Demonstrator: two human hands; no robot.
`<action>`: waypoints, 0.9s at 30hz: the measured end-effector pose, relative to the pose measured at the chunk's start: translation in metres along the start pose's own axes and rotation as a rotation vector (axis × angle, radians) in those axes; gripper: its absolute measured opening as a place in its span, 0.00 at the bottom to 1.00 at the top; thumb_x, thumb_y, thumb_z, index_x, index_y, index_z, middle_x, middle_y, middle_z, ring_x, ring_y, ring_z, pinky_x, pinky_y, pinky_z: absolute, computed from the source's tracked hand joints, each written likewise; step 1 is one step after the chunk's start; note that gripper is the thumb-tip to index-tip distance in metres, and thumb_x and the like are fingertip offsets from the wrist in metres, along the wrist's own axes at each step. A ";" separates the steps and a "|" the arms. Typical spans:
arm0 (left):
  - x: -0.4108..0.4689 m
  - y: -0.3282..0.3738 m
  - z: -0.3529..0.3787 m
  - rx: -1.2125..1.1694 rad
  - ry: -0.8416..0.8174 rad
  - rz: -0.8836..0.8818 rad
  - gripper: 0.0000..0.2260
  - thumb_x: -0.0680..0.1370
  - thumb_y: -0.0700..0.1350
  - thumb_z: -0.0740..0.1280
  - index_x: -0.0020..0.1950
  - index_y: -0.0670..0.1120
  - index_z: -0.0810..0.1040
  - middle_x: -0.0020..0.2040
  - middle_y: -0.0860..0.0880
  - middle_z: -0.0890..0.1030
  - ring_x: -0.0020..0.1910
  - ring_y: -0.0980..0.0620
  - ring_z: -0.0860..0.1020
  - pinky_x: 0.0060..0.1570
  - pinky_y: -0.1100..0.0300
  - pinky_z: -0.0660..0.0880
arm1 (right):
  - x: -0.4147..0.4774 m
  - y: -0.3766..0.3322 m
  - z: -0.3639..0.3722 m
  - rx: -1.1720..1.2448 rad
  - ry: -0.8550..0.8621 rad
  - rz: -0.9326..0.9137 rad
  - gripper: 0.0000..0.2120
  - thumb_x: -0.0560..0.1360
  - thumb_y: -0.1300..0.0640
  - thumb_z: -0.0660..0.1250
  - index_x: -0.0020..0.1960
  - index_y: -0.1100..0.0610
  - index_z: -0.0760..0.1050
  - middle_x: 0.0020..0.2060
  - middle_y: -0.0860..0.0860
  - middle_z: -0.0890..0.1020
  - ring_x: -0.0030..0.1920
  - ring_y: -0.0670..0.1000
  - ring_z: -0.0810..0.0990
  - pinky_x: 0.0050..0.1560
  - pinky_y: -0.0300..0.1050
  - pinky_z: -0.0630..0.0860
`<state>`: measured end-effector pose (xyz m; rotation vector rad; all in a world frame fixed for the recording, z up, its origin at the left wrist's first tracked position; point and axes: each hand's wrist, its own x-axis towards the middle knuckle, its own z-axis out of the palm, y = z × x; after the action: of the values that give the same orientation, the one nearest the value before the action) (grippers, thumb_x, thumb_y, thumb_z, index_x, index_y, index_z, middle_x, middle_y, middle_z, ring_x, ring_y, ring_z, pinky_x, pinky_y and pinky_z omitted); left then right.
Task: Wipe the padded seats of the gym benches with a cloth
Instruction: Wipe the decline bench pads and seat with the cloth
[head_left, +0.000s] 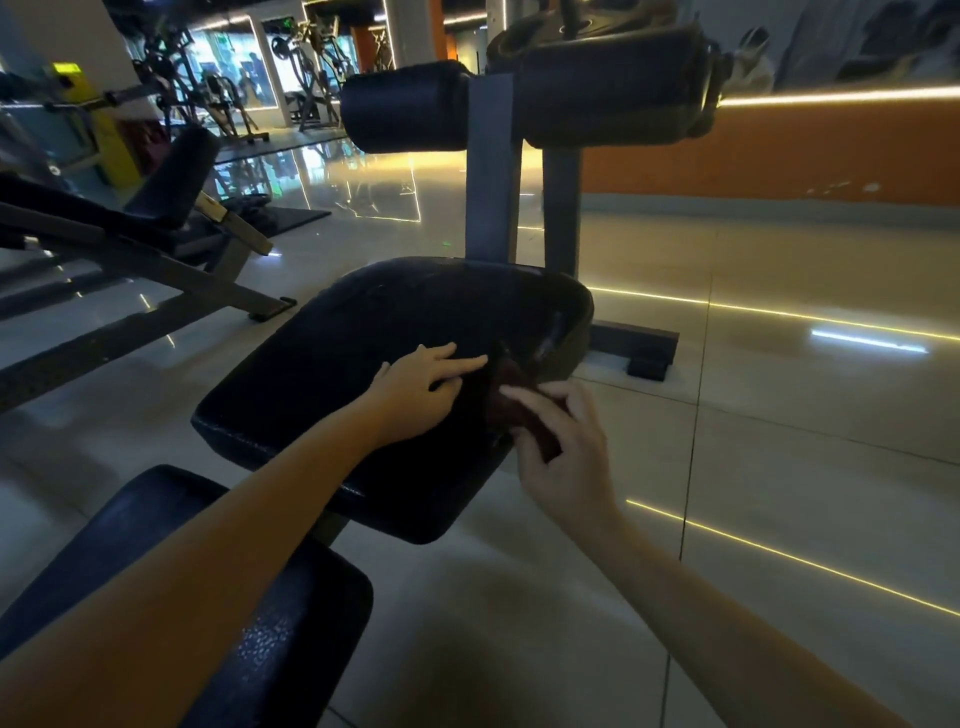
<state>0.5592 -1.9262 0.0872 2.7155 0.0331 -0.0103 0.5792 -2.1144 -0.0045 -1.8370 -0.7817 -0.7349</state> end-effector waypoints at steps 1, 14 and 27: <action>0.000 -0.001 0.000 0.011 -0.019 -0.001 0.20 0.85 0.46 0.53 0.74 0.64 0.63 0.80 0.51 0.55 0.79 0.44 0.46 0.73 0.38 0.39 | 0.011 0.010 0.001 -0.020 0.054 0.085 0.18 0.73 0.65 0.70 0.62 0.57 0.79 0.52 0.52 0.73 0.53 0.43 0.70 0.53 0.30 0.69; 0.003 -0.003 -0.001 0.040 -0.101 -0.014 0.20 0.85 0.46 0.51 0.73 0.66 0.58 0.81 0.52 0.50 0.79 0.47 0.43 0.74 0.42 0.37 | -0.036 -0.028 0.011 0.148 -0.021 -0.054 0.16 0.73 0.62 0.69 0.60 0.60 0.80 0.54 0.52 0.72 0.55 0.42 0.72 0.55 0.28 0.70; 0.001 0.002 0.002 0.031 -0.085 -0.014 0.21 0.85 0.44 0.51 0.75 0.64 0.59 0.81 0.52 0.51 0.79 0.48 0.43 0.74 0.44 0.37 | -0.041 -0.027 0.014 0.154 0.036 0.081 0.18 0.72 0.63 0.71 0.62 0.56 0.79 0.53 0.53 0.75 0.53 0.40 0.72 0.53 0.28 0.70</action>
<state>0.5600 -1.9286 0.0865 2.7432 0.0277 -0.1309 0.5354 -2.1007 -0.0264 -1.7020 -0.7172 -0.6363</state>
